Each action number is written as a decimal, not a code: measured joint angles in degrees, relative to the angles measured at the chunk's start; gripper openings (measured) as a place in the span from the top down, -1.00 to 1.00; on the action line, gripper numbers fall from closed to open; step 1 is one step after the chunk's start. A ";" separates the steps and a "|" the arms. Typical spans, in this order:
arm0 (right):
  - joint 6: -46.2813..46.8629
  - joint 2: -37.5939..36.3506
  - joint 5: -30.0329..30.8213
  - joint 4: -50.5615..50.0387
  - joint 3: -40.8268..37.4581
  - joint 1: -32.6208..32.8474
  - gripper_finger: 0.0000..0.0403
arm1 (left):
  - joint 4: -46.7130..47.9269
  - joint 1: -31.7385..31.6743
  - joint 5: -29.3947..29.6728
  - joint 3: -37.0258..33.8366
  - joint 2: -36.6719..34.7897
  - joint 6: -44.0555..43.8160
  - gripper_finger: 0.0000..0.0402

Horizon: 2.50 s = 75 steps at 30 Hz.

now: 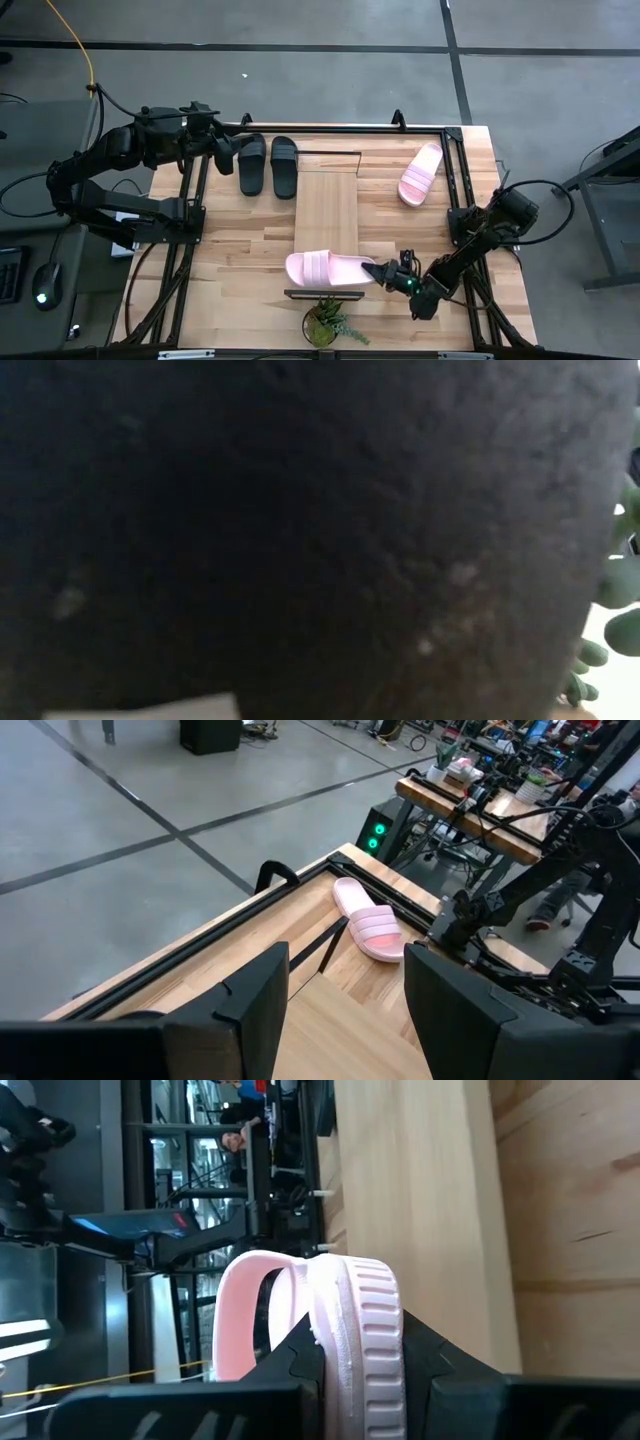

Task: Pick and place slides into the shelf
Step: Put the bottom pink slides on the shelf

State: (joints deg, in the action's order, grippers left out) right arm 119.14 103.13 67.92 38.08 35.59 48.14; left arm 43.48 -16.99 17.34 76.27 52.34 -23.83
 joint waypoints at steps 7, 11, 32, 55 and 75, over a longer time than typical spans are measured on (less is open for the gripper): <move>1.85 0.00 -0.81 -1.43 0.00 0.00 0.79 | 0.02 0.00 -0.11 0.00 -0.07 0.00 0.08; 1.81 0.00 -2.54 -1.49 0.00 -0.13 0.79 | 0.04 0.01 -0.22 0.02 -0.07 0.00 0.08; -4.10 0.00 -12.07 -3.04 3.59 -5.33 0.63 | 0.04 0.00 -0.22 0.02 -0.09 0.36 0.08; -2.38 -0.02 -14.42 -3.16 3.84 -1.22 0.38 | 0.02 0.00 -0.22 0.02 -0.09 1.51 0.08; 1.47 -0.13 -30.25 -7.26 3.85 -2.90 -0.24 | -0.03 0.00 -0.20 0.02 -0.10 1.49 0.08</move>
State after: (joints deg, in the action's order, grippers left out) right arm 120.61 103.00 37.67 30.82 39.44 45.24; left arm 43.45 -16.99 17.15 76.29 52.24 -22.35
